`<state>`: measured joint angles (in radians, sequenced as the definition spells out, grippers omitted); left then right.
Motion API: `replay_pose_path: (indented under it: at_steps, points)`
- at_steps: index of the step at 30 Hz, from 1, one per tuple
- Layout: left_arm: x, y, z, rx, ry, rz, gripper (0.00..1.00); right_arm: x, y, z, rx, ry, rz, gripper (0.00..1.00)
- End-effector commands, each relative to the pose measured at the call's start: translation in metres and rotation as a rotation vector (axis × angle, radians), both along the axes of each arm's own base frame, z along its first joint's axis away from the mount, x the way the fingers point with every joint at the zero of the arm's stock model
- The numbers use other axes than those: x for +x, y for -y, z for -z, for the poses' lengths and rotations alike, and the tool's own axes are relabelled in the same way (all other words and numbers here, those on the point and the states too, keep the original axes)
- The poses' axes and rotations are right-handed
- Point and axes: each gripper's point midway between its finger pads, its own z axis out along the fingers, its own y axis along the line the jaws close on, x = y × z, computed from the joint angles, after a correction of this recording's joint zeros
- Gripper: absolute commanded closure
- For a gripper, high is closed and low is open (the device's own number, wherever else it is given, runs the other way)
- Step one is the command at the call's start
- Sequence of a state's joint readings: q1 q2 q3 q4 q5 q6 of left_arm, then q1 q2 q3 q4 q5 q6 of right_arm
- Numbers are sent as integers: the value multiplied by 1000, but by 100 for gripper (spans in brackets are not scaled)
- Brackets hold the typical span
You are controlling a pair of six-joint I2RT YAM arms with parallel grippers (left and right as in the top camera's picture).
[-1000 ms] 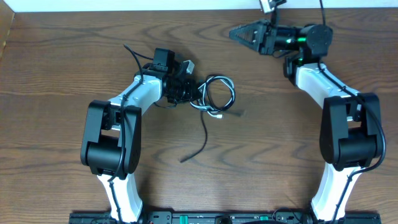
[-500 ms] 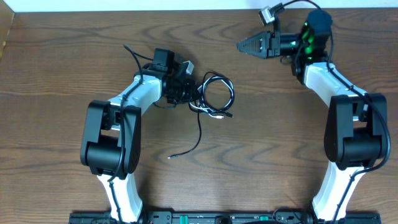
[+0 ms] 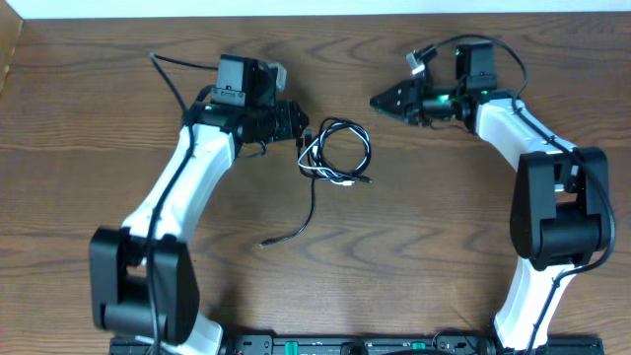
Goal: Untangle cables
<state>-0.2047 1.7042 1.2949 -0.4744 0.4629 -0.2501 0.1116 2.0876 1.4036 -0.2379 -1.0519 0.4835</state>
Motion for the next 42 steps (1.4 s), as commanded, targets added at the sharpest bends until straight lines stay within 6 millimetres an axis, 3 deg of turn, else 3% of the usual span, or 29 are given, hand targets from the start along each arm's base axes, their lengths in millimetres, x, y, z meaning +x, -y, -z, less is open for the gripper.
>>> replay_pose_path:
  at_steps: [1,5,9,12,17,20,24,28,32,35,37,42]
  points:
    - [-6,18,-3,18,-3,10,51,17,36,48,-351,31,149,67]
    - [-13,36,16,107,-12,34,51,8,58,70,-496,-47,202,74]
    - [-18,48,31,201,-5,47,51,-4,63,81,-570,-102,204,94]
    - [-21,53,34,241,7,53,51,-16,58,91,-633,-128,185,99]
    - [-23,52,35,255,2,53,51,-39,20,105,-641,-128,116,99]
    - [-27,50,38,265,-19,54,59,-56,-4,114,-632,-156,100,99]
    - [-27,24,45,391,-29,-8,60,-81,-40,125,-621,-156,48,99]
    - [-31,6,49,480,-46,-41,60,-100,-74,125,-615,-109,-29,90]
    - [-36,4,51,504,-57,-7,60,-105,-93,117,-610,-18,-105,96]
    - [-39,3,55,512,-68,-1,60,-93,-83,103,-600,-12,-67,95]
    - [-45,3,63,511,-92,11,60,-77,-65,88,-587,-3,-10,93]
    - [-59,28,79,387,-177,96,60,-51,-21,80,-583,-27,99,77]
